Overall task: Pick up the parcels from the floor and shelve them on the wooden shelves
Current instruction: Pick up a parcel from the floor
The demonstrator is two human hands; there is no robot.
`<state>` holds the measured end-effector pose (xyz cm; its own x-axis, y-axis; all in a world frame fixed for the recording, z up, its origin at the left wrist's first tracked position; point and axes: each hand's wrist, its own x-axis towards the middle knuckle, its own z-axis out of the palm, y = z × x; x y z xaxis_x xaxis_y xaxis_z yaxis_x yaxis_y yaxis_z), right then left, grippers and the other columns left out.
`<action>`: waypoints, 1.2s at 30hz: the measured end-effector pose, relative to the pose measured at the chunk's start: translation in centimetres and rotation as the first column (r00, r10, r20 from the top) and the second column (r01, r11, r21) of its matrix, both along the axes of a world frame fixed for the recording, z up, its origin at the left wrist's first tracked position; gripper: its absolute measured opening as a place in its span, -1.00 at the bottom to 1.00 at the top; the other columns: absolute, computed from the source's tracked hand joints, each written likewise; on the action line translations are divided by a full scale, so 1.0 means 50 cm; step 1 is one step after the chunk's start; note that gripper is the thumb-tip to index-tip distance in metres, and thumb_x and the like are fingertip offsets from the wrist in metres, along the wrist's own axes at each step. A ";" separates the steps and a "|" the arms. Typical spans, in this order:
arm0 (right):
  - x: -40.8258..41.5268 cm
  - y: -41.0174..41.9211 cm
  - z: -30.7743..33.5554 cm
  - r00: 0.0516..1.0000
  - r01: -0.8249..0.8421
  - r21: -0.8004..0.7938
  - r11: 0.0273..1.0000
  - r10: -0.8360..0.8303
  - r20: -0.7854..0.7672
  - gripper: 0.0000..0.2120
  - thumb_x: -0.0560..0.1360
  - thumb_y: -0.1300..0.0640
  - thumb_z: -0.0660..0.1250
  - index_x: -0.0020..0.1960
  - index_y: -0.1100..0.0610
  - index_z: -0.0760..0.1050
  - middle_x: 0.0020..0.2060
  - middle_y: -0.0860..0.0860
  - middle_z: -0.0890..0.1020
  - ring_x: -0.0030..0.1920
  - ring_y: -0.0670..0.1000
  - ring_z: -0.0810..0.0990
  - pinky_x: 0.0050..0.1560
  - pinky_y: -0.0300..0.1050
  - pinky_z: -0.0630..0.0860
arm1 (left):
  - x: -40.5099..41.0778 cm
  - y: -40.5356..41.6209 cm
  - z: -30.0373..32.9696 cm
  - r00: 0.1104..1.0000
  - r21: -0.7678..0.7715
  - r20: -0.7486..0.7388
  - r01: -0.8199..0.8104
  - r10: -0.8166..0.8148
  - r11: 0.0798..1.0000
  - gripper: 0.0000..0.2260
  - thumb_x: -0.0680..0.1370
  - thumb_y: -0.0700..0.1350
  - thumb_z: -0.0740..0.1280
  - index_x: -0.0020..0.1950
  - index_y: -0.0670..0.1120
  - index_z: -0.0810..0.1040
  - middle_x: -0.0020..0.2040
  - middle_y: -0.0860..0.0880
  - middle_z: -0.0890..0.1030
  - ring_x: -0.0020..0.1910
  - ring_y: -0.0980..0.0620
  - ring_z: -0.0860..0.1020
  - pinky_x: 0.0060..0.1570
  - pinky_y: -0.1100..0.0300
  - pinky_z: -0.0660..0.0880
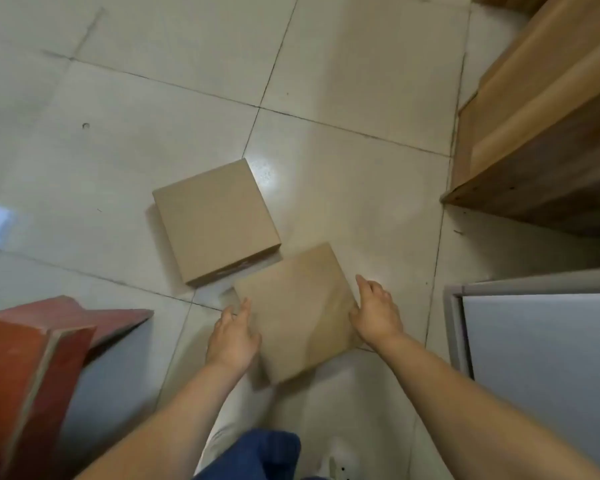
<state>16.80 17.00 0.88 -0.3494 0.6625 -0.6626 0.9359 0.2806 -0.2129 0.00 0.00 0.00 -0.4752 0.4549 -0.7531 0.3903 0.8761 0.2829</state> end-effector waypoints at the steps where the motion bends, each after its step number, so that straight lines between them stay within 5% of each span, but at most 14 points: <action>1: -0.005 0.002 -0.024 1.000 0.008 -0.023 1.000 -0.008 -0.004 -0.39 0.49 0.14 0.19 0.49 0.08 0.07 0.43 0.13 0.27 0.37 0.18 0.28 0.34 0.04 0.27 | 0.000 -0.001 -0.023 0.998 -0.012 0.031 -0.053 0.053 0.999 -0.34 0.49 -0.10 0.24 0.51 0.04 -0.02 0.49 -0.21 0.13 0.44 -0.17 0.18 0.37 0.05 0.20; 4: -0.018 0.010 -0.081 0.993 0.098 -0.155 0.983 -0.106 -0.046 -0.38 0.47 0.10 0.23 0.47 0.11 0.11 0.41 0.16 0.28 0.37 0.22 0.30 0.35 0.05 0.29 | 0.003 -0.012 -0.088 0.931 -0.019 0.166 -0.326 0.325 0.945 -0.22 0.43 -0.16 0.33 0.51 -0.01 -0.07 0.44 -0.23 0.22 0.38 -0.19 0.28 0.34 0.00 0.28; 8: -0.026 0.002 -0.128 0.877 0.399 -0.382 0.834 -0.468 -0.104 -0.35 0.40 0.04 0.27 0.44 0.12 0.17 0.37 0.12 0.37 0.32 0.19 0.41 0.30 0.04 0.38 | 0.012 -0.024 -0.132 0.683 -0.026 0.390 -0.662 0.617 0.749 -0.17 0.43 -0.37 0.31 0.51 -0.06 -0.14 0.50 -0.13 0.17 0.39 -0.10 0.27 0.29 0.07 0.30; 10: -0.028 -0.003 -0.133 0.779 0.527 -0.488 0.696 -0.625 -0.051 -0.35 0.50 0.07 0.23 0.51 0.05 0.03 0.43 0.07 0.30 0.35 0.16 0.37 0.28 -0.01 0.33 | 0.010 -0.021 -0.136 0.614 -0.044 0.479 -0.697 0.627 0.716 -0.26 0.46 -0.41 0.25 0.51 -0.07 -0.05 0.38 -0.10 0.34 0.22 0.00 0.42 0.10 0.16 0.40; 13: -0.020 -0.015 -0.135 0.714 0.571 -0.538 0.620 -0.698 -0.046 -0.40 0.57 0.04 0.16 0.52 0.06 -0.01 0.49 0.07 0.21 0.41 0.12 0.29 0.33 -0.02 0.25 | 0.007 -0.017 -0.126 0.600 -0.035 0.519 -0.696 0.609 0.717 -0.39 0.47 -0.43 0.21 0.45 -0.07 0.14 0.13 -0.08 0.49 -0.06 0.02 0.48 -0.25 0.26 0.40; 20: 0.004 -0.028 0.021 0.571 0.634 -0.587 0.503 -0.817 -0.083 -0.48 0.61 -0.02 0.05 0.52 0.05 0.02 0.49 0.04 0.20 0.45 0.09 0.22 0.21 -0.09 0.21 | -0.007 0.006 0.033 0.617 0.031 0.556 -0.685 0.557 0.728 -0.46 0.49 -0.40 0.18 0.39 0.00 0.20 -0.03 0.02 0.53 -0.20 0.13 0.49 -0.42 0.33 0.45; 22: 0.012 -0.025 0.088 0.538 0.652 -0.592 0.474 -0.839 -0.078 -0.48 0.60 -0.08 0.04 0.51 0.01 0.05 0.49 0.02 0.21 0.46 0.08 0.21 0.34 -0.01 0.18 | -0.019 0.013 0.097 0.611 0.042 0.571 -0.689 0.548 0.724 -0.48 0.50 -0.39 0.18 0.38 0.00 0.21 -0.02 0.02 0.55 -0.16 0.11 0.51 -0.36 0.34 0.48; 27: 0.015 -0.010 0.301 0.469 0.689 -0.591 0.420 -0.880 -0.078 -0.44 0.56 -0.22 -0.02 0.43 0.09 0.25 0.39 0.07 0.37 0.40 0.10 0.30 0.45 0.20 0.10 | -0.052 0.029 0.296 0.631 0.080 0.574 -0.677 0.521 0.732 -0.37 0.50 -0.24 0.28 0.49 0.06 0.10 0.31 -0.03 0.48 0.16 -0.05 0.50 0.24 0.03 0.40; 33: 0.014 0.025 0.616 0.450 0.644 -0.633 0.430 -0.882 -0.141 -0.35 0.47 -0.39 -0.23 0.48 -0.17 0.05 0.43 0.16 0.28 0.43 0.24 0.24 0.39 0.39 -0.05 | -0.087 0.072 0.609 0.568 0.117 0.612 -0.753 0.550 0.648 -0.52 0.58 0.10 0.12 0.48 0.07 0.11 0.43 0.04 0.32 0.35 -0.06 0.37 0.30 0.00 0.33; 36: 0.017 0.036 0.775 0.457 0.602 -0.653 0.460 -0.869 -0.191 -0.34 0.45 -0.41 -0.23 0.47 -0.18 0.07 0.43 0.18 0.27 0.43 0.26 0.23 0.40 0.42 -0.04 | -0.103 0.087 0.772 0.552 0.151 0.648 -0.769 0.525 0.622 -0.61 0.58 0.16 0.04 0.33 0.02 0.34 0.20 0.05 0.52 0.12 0.01 0.51 0.16 0.05 0.41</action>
<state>17.67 18.80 39.63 -0.1949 0.4865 -0.8517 0.4574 -0.7230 -0.5177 -5.14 4.37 38.59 -0.3685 0.4706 -0.8017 -0.5495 0.5853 0.5962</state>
